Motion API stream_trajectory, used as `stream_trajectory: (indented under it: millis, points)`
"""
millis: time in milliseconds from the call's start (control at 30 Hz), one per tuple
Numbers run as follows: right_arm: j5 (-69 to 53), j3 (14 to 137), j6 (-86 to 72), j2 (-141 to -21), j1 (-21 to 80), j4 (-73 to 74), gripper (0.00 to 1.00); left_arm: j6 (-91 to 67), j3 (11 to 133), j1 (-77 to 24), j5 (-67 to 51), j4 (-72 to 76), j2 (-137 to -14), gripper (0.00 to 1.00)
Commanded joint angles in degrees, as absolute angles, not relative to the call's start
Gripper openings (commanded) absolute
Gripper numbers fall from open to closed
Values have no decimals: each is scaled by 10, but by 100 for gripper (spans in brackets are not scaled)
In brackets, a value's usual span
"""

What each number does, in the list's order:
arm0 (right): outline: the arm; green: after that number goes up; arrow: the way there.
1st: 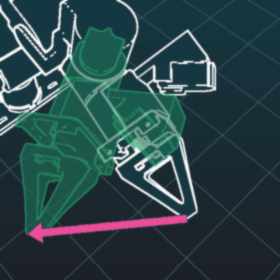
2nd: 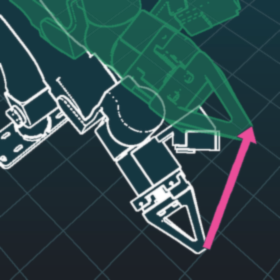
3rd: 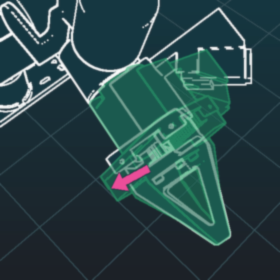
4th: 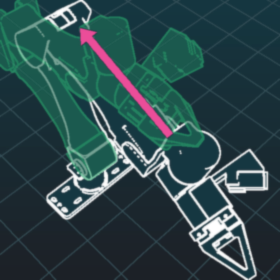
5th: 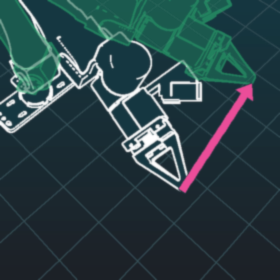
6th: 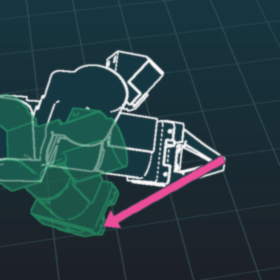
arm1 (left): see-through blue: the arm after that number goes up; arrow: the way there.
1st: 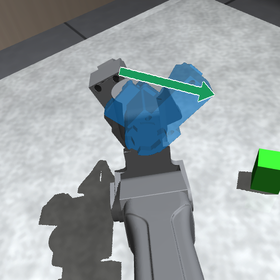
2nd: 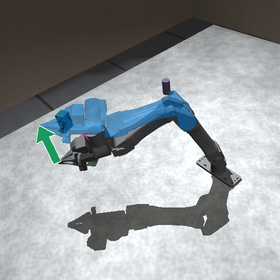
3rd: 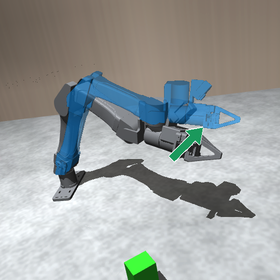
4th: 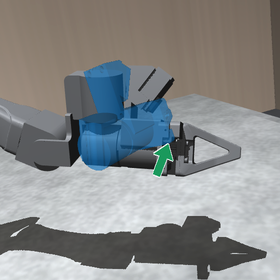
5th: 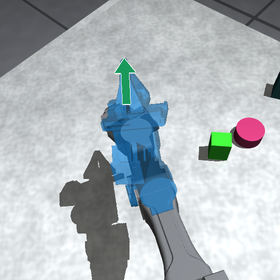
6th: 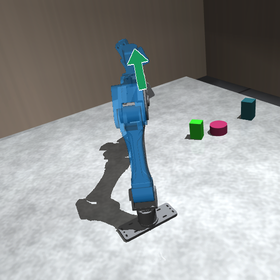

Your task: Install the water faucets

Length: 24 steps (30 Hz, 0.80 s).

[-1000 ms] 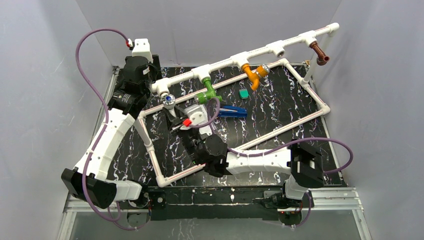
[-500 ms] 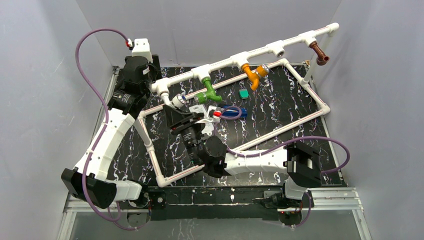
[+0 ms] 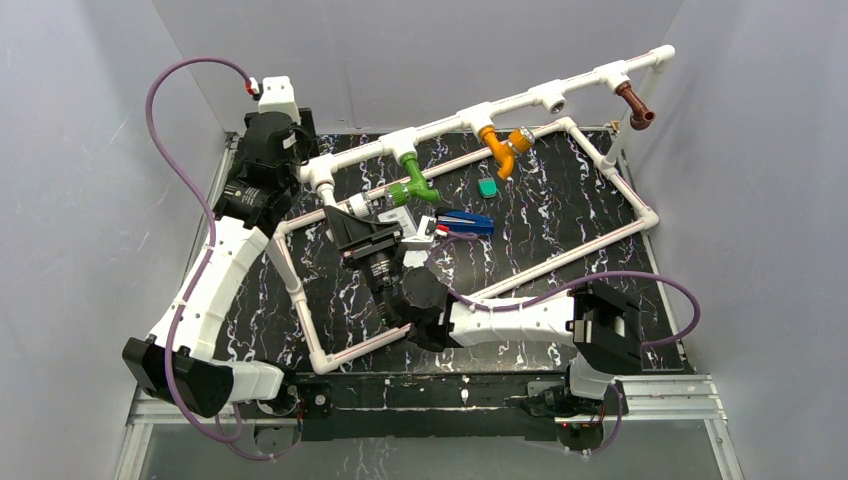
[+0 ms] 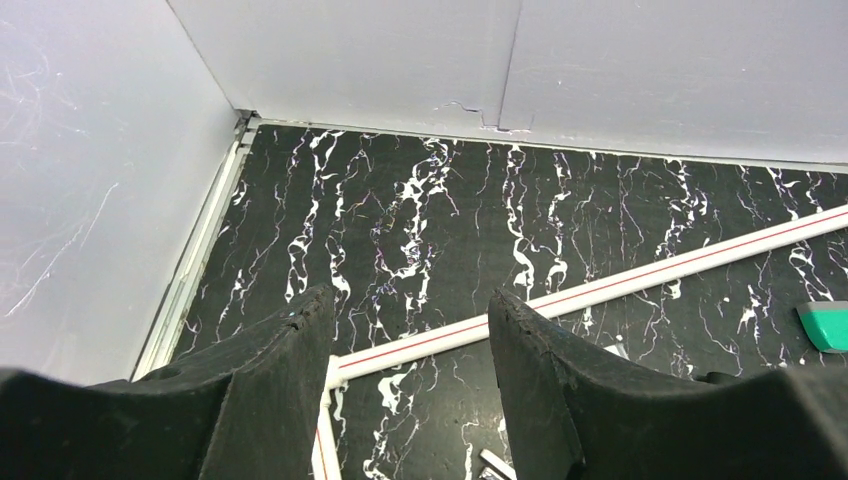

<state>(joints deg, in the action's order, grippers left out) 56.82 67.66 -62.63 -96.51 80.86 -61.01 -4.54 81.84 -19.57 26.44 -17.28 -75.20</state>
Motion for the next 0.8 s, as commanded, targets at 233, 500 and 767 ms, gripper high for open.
stream_trajectory:
  millis: [233,500,767]
  points:
    - [431,693,-676,-958,786,-603,18,-51,763,-229,191,-351,-771,56]
    - [420,670,-628,-940,784,-620,53,-51,764,-230,192,-351,-773,56]
    - [403,645,-595,-910,782,-615,73,-50,765,-230,194,-352,-776,56]
